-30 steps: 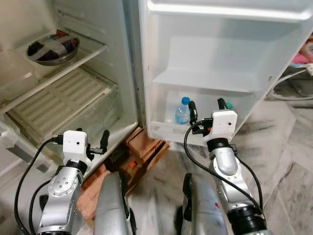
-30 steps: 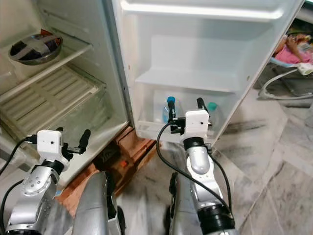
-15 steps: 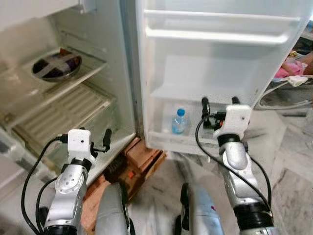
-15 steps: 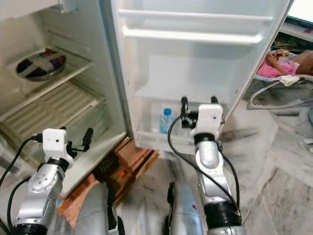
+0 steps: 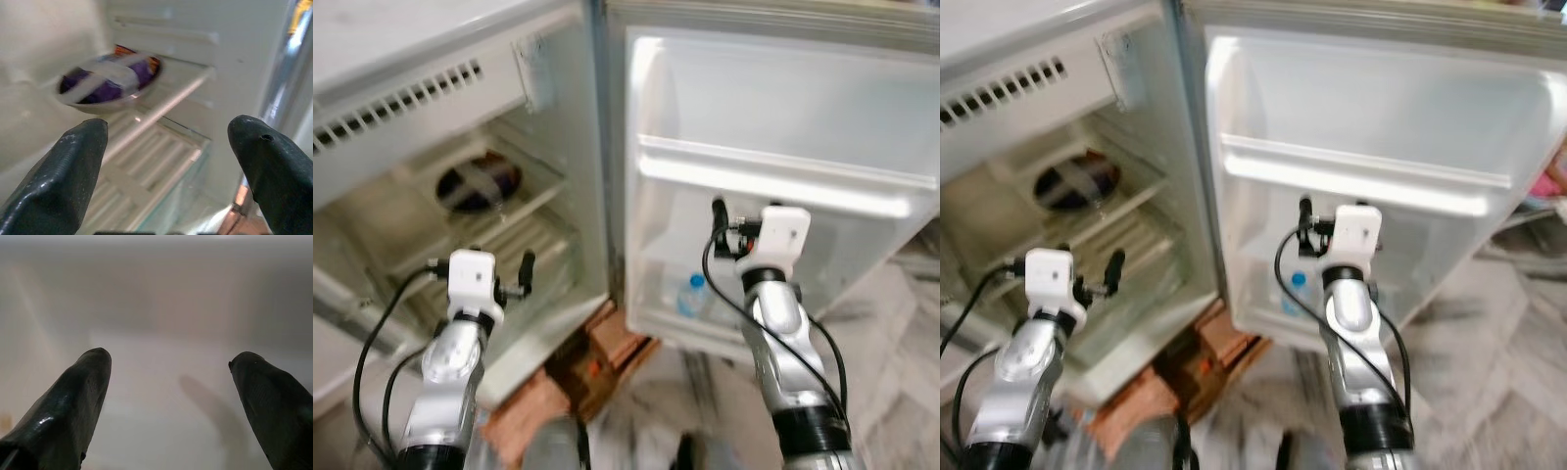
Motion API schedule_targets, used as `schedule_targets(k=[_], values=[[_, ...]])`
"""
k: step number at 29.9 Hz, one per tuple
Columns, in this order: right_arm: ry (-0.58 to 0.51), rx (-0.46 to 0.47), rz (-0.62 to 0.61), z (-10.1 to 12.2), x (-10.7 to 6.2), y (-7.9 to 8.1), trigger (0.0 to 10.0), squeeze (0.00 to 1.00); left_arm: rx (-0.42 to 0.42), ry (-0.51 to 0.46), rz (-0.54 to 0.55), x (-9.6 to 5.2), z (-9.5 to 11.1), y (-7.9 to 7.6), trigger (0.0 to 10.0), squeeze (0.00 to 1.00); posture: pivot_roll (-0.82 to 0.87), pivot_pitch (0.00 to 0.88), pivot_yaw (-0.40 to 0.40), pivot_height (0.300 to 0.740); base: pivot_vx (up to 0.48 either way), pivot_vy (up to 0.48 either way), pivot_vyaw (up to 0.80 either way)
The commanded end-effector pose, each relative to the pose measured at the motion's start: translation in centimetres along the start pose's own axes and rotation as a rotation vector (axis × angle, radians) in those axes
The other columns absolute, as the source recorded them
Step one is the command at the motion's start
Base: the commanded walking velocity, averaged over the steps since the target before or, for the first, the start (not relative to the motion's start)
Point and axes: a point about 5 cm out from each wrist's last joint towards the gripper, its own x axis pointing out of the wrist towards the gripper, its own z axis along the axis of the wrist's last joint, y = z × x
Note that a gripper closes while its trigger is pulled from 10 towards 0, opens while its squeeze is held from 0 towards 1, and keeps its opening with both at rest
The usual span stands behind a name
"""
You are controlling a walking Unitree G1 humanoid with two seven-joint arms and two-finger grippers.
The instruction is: Restocking fridge
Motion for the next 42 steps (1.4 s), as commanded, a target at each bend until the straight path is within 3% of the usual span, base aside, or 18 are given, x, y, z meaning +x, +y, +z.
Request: schedule_targets(k=[1,3,8,12,17,42], values=[[0.014,-0.017,0.001,-0.1,-0.7,-0.7,10.0,0.0,0.002,0.023,-0.003,-0.1,-0.4,0.1,10.0,0.0,0.09,0.0,0.002,0.74,0.0,0.0,0.0],[0.038,-0.052,0.006,-1.1,-2.2,-1.6,10.0,0.0,0.019,0.016,-0.008,-0.3,-0.5,0.1,10.0,0.0,0.08,0.0,-0.002,0.74,0.0,0.0,0.0],[0.074,-0.051,-0.018,-1.9,-2.6,-2.1,10.0,0.0,0.03,0.017,-0.028,-0.4,-0.6,-0.3,10.0,0.0,0.08,0.0,0.0,0.74,0.0,0.0,0.0],[0.051,-0.027,-0.011,-1.1,-1.8,-1.4,10.0,0.0,0.027,0.015,-0.044,-0.2,-0.5,-0.6,10.0,0.0,0.08,0.0,0.006,0.74,0.0,-0.351,0.0],[0.124,-0.025,0.089,-1.6,-1.3,0.4,10.0,0.0,0.042,0.013,-0.04,-0.2,-0.5,-0.4,10.0,0.0,0.08,0.0,0.002,0.74,0.0,-0.371,0.0],[0.213,-0.009,0.221,-2.6,-1.4,1.7,10.0,0.0,0.043,0.026,-0.024,-0.1,-0.8,-0.4,10.0,0.0,0.09,0.0,-0.002,0.74,0.0,-0.434,0.0]])
